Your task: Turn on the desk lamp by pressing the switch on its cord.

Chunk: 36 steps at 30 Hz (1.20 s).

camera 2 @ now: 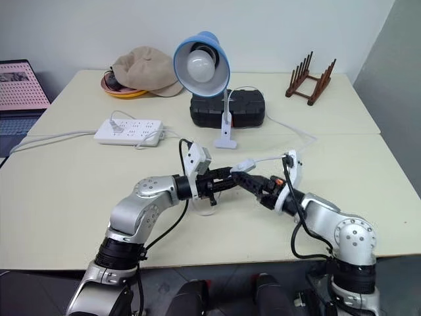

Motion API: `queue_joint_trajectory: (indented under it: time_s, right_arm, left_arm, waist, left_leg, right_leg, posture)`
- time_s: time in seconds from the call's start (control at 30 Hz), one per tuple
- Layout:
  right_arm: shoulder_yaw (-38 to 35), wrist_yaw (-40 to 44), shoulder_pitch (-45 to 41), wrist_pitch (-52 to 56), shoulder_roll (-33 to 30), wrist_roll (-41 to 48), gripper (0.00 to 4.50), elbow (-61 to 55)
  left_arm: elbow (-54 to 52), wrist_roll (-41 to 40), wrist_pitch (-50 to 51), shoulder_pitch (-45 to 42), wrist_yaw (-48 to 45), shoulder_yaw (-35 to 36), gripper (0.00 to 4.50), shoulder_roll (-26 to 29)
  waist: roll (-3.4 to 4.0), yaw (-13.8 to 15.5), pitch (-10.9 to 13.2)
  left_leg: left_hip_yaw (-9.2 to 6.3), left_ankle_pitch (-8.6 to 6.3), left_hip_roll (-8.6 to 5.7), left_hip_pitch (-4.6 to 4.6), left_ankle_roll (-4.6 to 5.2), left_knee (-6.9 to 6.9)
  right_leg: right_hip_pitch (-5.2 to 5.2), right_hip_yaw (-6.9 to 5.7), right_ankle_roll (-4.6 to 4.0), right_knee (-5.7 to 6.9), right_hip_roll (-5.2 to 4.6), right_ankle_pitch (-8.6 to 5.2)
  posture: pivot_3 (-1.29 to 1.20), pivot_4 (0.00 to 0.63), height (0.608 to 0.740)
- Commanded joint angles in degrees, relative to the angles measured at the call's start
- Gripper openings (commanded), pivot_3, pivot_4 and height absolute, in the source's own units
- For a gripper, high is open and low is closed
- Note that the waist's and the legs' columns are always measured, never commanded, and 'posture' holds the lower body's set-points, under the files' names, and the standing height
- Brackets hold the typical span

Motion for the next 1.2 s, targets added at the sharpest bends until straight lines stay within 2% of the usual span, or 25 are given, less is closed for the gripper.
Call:
queue_joint_trajectory:
  time_s: [0.03,0.27,0.43,0.5,0.7,0.87,1.2]
  right_arm:
    - [-0.89,-4.08,-1.75,-1.69,-0.77,5.71,4.5,1.2]
    - [1.56,-5.48,-2.84,-2.28,-2.29,7.17,4.5,2.73]
    - [2.8,-5.93,-2.73,-3.36,-2.08,7.36,3.57,2.99]
    - [3.0,-6.11,-2.66,-3.6,-2.32,7.09,2.95,2.99]
    - [3.38,-6.44,-2.7,-4.27,-2.73,6.85,1.49,3.32]
    - [3.85,-6.57,-2.86,-4.53,-3.12,6.74,0.59,3.35]
    - [5.67,-6.79,-3.69,-4.26,-4.1,4.88,0.56,2.41]
  left_arm:
    - [-3.88,-1.55,-0.08,0.17,0.11,-0.22,1.08,0.24]
    - [-4.52,-1.48,0.01,0.46,0.21,-0.57,1.08,0.64]
    - [-4.76,-1.65,0.3,0.2,0.23,-0.54,1.08,0.73]
    - [-4.84,-1.7,0.27,0.24,0.24,-0.6,1.08,0.87]
    - [-4.96,-2.12,0.37,0.11,0.54,-0.72,1.08,1.04]
    - [-5.14,-2.25,0.47,0.06,0.72,-0.81,1.08,1.11]
    - [-5.2,-2.22,0.45,-0.18,0.79,-1.09,1.08,1.5]
  waist:
    - [0.0,0.02,0.0]
    - [0.0,-0.05,0.0]
    - [0.0,-0.11,0.0]
    - [0.0,-0.11,0.0]
    - [0.0,-0.11,0.0]
    - [0.0,-0.11,0.0]
    - [0.01,-0.11,0.0]
  left_leg:
    - [0.0,0.0,0.0,-0.02,0.0,-0.01]
    - [0.0,0.0,0.0,-0.05,0.01,-0.09]
    - [0.0,0.0,0.0,-0.05,0.01,-0.07]
    - [0.0,0.0,0.0,-0.05,0.01,-0.07]
    - [0.0,0.0,0.0,-0.05,0.01,-0.09]
    - [0.0,0.0,0.0,-0.06,0.01,-0.09]
    - [0.0,0.0,0.0,-0.06,0.01,-0.09]
  right_leg:
    - [0.0,-0.01,0.0,-0.02,0.0,0.0]
    - [-0.03,-0.02,0.0,-0.08,0.0,-0.01]
    - [-0.04,0.0,-0.01,-0.07,0.0,-0.01]
    - [-0.04,0.0,-0.01,-0.07,0.0,-0.01]
    - [-0.04,-0.01,-0.01,-0.09,0.0,-0.01]
    - [-0.05,0.0,-0.02,-0.09,0.0,-0.02]
    - [-0.06,-0.01,-0.25,-0.09,0.0,-0.15]
  posture:
    - [0.0,0.15,0.74]
    - [0.0,0.15,0.74]
    - [0.0,0.15,0.74]
    - [0.0,0.15,0.74]
    - [0.0,0.15,0.74]
    - [0.0,0.15,0.74]
    - [0.0,0.15,0.74]
